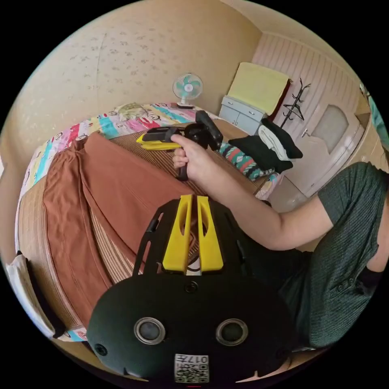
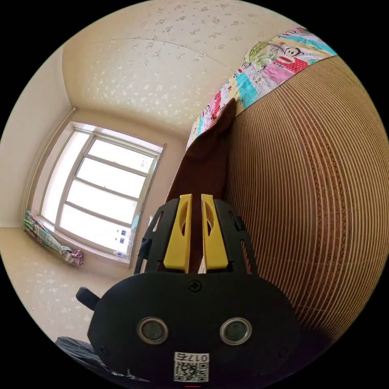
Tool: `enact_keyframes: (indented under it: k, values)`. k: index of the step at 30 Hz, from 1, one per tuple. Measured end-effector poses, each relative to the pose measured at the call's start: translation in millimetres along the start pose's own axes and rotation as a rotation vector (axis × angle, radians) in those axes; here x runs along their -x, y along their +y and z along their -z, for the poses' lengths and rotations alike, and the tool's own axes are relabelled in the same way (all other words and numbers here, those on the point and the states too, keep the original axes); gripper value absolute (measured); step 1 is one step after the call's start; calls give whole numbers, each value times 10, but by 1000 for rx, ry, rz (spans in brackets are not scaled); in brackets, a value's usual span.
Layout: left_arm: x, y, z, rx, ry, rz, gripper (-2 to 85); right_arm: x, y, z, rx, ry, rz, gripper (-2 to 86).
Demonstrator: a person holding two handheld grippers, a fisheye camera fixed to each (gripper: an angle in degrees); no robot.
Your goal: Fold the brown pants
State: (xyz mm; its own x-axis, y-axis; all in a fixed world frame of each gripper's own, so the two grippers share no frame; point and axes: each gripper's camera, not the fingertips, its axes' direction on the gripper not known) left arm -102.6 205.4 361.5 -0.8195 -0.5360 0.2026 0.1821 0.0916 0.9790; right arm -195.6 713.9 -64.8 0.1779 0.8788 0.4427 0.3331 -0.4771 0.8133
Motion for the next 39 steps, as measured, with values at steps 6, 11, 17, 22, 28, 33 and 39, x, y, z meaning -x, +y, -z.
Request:
enact_keyframes:
  k: [6, 11, 17, 22, 28, 33, 39]
  values:
    - [219, 230, -65, -146, 196, 106, -4, -474, 159, 337, -132, 122, -25, 95]
    - [1391, 962, 296, -281, 120, 652, 69, -750, 273, -162, 42, 145, 12, 86]
    - [2328, 1805, 1133, -218, -442, 1145, 126, -749, 899, -1707, 667, 310, 341, 45]
    - [2932, 2356, 1283, -287, -441, 1420, 157, -988, 2428, -3182, 1217, 547, 626, 30]
    - [2852, 1798, 1054, -180, -552, 1343, 130, -1163, 3334, -3438, 1210, 624, 803, 11]
    - [2845, 1699, 1431, -228, -531, 1341, 47, -1395, 3760, -3480, 1219, 595, 816, 3]
    - [2626, 1964, 2110, -434, -473, 1265, 2, -1265, 5166, -3828, 1615, 199, 925, 1]
